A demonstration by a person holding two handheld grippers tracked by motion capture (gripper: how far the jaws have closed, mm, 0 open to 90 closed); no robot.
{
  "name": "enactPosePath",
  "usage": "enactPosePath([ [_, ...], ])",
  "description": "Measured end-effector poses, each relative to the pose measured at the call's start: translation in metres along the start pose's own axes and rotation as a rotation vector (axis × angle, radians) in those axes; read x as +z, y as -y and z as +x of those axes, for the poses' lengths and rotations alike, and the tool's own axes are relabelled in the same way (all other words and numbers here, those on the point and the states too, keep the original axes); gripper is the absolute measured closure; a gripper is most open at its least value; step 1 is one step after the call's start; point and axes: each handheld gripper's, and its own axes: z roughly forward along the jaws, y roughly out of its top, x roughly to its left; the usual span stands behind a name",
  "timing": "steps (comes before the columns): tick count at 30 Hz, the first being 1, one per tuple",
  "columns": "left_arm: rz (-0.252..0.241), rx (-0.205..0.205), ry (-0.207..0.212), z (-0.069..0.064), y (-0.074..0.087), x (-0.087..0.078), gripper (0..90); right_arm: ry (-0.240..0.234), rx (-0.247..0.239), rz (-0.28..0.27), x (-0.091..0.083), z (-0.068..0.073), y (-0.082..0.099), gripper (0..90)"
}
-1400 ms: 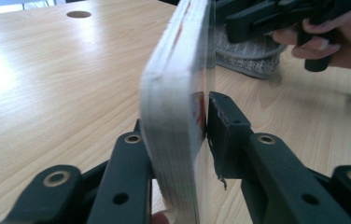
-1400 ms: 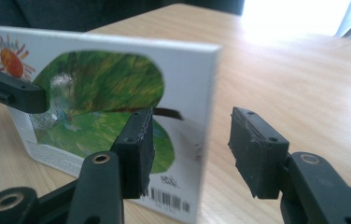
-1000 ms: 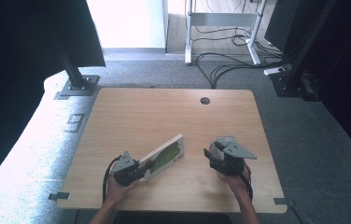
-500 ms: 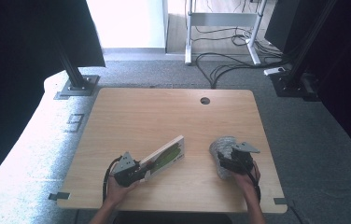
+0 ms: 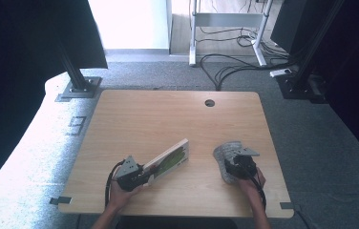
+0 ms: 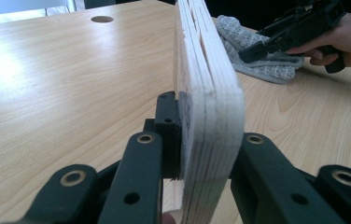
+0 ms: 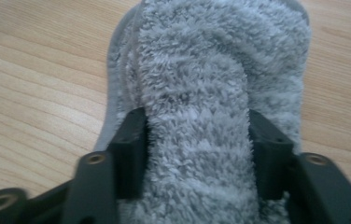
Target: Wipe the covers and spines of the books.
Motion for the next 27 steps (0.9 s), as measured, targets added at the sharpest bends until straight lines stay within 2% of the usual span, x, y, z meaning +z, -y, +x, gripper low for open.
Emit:
enactPosePath([
  [4,0.000,0.006,0.002,-0.001,0.000,0.000,77.6,0.005,-0.004,-0.002,-0.001,-0.001,0.000,57.7],
  [8,-0.001,0.008,0.004,-0.001,0.000,0.000,77.6,0.003,0.001,-0.006,-0.002,-0.002,-0.001,62.0],
  [12,-0.002,0.013,0.007,-0.001,0.001,0.000,77.6,-0.030,0.034,-0.034,-0.004,-0.005,-0.002,65.1],
  [14,-0.003,0.013,0.009,-0.001,0.001,0.000,77.6,-0.059,0.060,-0.059,-0.005,-0.006,-0.003,65.5],
  [18,-0.004,0.009,0.009,-0.001,0.001,0.000,77.6,-0.137,0.108,-0.143,-0.012,-0.004,-0.010,65.7],
  [21,-0.004,0.009,0.009,-0.001,0.001,0.000,77.6,-0.219,0.144,-0.216,-0.015,0.001,-0.018,65.7],
  [25,-0.006,0.006,0.007,-0.001,0.002,0.000,77.6,-0.320,0.188,-0.277,-0.012,0.010,-0.034,65.8],
  [27,-0.008,0.004,0.007,-0.001,0.002,0.000,77.5,-0.359,0.190,-0.296,-0.010,0.018,-0.044,65.8],
])
